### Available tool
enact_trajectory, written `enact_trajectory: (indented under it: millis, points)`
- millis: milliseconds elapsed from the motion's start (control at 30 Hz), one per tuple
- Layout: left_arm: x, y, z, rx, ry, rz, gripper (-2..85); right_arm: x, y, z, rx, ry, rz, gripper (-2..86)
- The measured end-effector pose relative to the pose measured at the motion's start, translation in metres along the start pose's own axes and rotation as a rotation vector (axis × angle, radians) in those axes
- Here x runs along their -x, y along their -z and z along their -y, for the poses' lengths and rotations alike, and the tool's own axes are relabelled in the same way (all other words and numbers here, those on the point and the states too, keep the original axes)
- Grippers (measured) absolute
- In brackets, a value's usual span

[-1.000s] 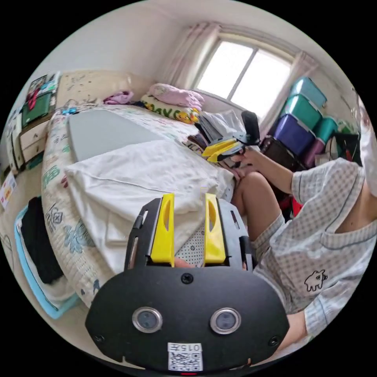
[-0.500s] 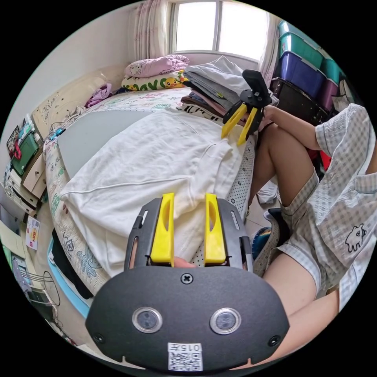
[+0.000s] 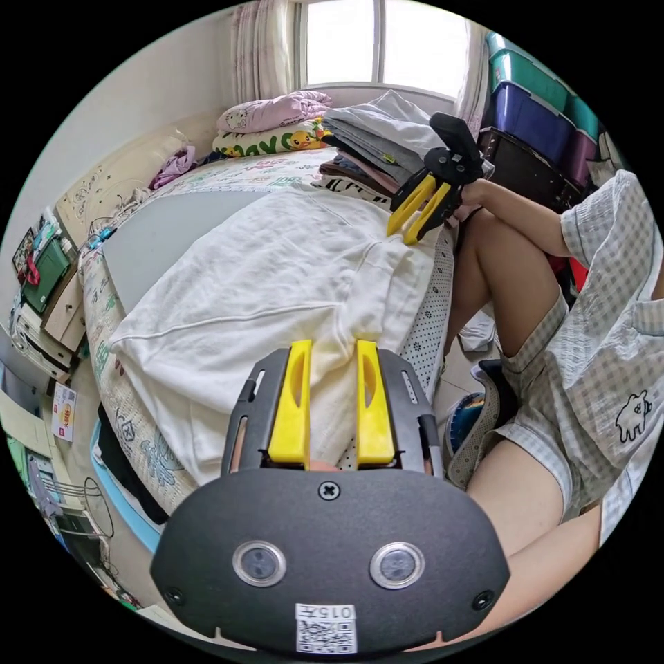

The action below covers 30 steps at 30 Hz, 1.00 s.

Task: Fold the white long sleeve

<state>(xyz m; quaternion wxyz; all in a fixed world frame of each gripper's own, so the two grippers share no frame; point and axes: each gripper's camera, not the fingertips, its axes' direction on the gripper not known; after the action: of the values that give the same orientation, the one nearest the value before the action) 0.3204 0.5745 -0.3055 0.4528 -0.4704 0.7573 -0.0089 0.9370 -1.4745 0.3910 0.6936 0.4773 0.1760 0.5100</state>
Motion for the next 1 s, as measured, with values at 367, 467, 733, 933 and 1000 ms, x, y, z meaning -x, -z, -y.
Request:
enact_trajectory:
  millis: [367, 467, 733, 933, 1000]
  points:
    - [0.021, 0.025, -0.011, -0.133, 0.085, -0.026, 3.9, -0.029, 0.042, 0.038, -0.115, -0.162, 0.052, 0.0]
    - [0.033, 0.03, -0.014, -0.201, 0.163, 0.005, 4.0, -0.039, 0.041, 0.057, -0.148, -0.251, 0.027, 0.0]
    - [0.061, 0.009, -0.005, -0.117, 0.327, 0.089, 5.9, -0.073, 0.025, 0.093, -0.161, -0.459, 0.025, 0.4]
    - [0.074, 0.012, -0.009, -0.118, 0.338, -0.025, 6.1, -0.066, 0.022, 0.109, -0.156, -0.425, 0.044, 2.8]
    - [0.073, 0.012, -0.01, -0.121, 0.314, -0.045, 6.5, -0.062, 0.018, 0.112, -0.14, -0.396, 0.065, 3.7]
